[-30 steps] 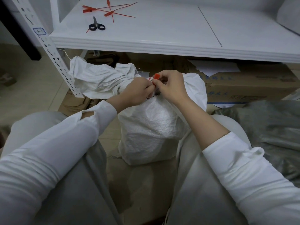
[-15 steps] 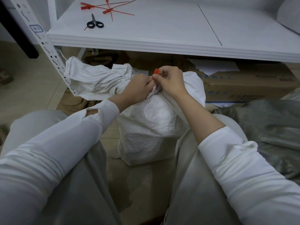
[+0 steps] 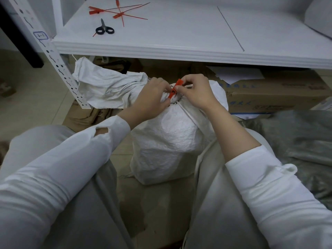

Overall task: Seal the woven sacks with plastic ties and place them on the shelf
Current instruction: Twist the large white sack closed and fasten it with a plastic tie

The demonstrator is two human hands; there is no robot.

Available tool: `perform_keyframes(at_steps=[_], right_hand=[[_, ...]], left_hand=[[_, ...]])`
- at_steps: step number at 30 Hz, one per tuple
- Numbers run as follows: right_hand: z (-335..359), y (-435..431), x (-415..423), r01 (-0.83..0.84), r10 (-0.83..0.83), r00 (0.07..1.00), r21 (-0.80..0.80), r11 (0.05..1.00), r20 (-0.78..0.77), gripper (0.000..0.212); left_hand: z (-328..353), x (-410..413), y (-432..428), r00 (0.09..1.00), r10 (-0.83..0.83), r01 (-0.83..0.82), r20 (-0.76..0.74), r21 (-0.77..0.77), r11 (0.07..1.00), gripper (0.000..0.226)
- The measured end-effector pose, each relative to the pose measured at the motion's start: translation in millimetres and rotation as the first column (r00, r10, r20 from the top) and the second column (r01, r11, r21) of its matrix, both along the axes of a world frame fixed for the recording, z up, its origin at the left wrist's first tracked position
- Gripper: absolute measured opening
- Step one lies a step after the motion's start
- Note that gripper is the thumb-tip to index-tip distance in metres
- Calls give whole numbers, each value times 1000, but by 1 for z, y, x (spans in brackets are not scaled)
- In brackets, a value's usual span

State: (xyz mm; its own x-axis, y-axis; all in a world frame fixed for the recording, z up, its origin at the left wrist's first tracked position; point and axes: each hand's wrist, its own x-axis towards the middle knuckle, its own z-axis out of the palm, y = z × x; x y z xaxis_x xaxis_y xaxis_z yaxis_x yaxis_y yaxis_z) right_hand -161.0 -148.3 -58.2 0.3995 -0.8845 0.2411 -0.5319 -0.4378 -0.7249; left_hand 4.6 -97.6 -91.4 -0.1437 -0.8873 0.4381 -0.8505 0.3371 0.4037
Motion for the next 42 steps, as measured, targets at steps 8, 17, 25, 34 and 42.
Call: perform_keyframes(at_steps=[8,17,25,34,42], right_hand=[[-1,1,5,66,-68,997,54,996,35,19],[-1,8,11,73,-74,997,-42,996,-16,11],[-20,9,19,169,-178,980,-112,979,-84,10],[-17,-1,21,111,-119,985,-62,992,-128,13],[-9,4,7,44,-49,994,57,997,98,13]], left_hand=[[1,-6,-2,993,98,-86,65,-165,983,24],[13,-12,1,988,26,-47,154,133,990,34],[-4,-19,3,996,87,-91,29,136,987,32],[-1,-17,0,980,198,-193,-7,184,964,38],[7,6,11,987,45,-33,-151,81,996,24]])
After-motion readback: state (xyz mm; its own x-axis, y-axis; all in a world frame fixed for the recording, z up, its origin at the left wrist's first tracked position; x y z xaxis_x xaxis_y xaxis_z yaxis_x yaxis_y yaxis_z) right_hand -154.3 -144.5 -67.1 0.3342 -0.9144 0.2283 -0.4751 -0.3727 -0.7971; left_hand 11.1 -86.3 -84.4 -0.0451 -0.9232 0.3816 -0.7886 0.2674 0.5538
